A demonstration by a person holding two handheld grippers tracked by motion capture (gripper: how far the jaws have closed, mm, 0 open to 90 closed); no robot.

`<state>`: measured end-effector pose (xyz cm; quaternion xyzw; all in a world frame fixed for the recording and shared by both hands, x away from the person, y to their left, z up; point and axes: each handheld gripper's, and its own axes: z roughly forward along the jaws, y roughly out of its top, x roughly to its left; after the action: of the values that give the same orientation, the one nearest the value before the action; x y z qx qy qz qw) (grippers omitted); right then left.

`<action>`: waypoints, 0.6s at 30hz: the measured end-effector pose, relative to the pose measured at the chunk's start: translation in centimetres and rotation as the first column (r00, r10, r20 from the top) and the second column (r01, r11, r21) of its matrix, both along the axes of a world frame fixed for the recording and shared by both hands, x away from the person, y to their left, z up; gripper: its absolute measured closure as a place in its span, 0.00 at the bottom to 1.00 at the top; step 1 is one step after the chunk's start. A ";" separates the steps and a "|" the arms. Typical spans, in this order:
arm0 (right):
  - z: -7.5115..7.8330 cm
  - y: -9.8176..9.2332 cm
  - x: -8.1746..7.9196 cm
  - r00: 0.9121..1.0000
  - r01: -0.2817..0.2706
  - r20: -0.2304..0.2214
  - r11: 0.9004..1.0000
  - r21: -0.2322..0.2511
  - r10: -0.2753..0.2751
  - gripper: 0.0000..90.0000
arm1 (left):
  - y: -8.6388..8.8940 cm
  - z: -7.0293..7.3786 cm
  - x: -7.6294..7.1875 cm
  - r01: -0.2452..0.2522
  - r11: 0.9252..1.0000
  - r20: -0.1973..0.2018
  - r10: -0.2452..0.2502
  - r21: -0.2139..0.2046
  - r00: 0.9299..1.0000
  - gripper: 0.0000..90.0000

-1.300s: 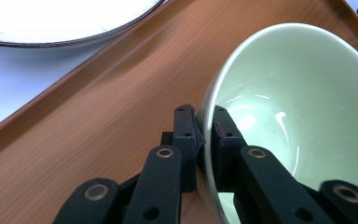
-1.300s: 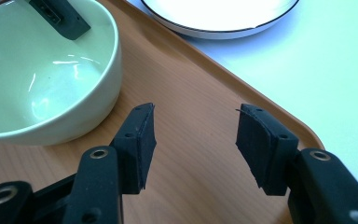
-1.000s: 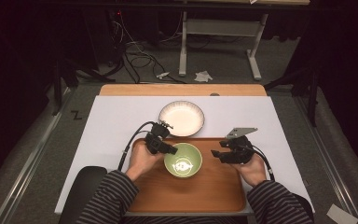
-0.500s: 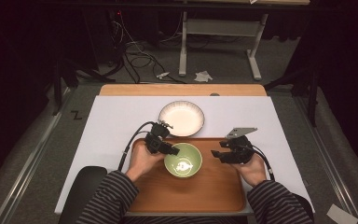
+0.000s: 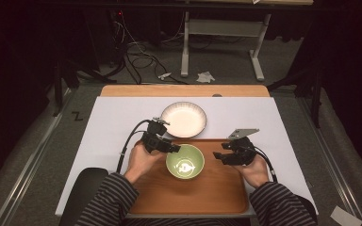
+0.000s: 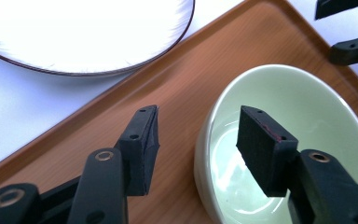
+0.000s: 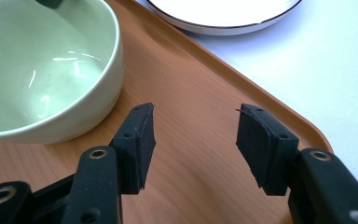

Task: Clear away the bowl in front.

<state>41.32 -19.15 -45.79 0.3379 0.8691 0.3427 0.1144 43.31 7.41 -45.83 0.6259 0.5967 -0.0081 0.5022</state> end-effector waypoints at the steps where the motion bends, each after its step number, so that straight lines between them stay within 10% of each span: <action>1: 0.0 0.0 0.0 1.000 0.001 0.001 1.000 -0.002 -0.001 0.54 | 0.1 0.1 -0.1 0.003 1.000 0.007 -0.003 0.003 1.000 0.54; 18: 0.0 0.1 0.0 1.000 -0.008 0.008 1.000 -0.008 0.008 0.54 | 1.2 1.8 -1.1 -0.025 0.999 0.048 0.026 -0.021 0.999 0.53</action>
<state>41.29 -19.07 -45.81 0.3327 0.8714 0.3409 0.1178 42.16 8.65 -44.07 0.6131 0.5923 0.0075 0.5228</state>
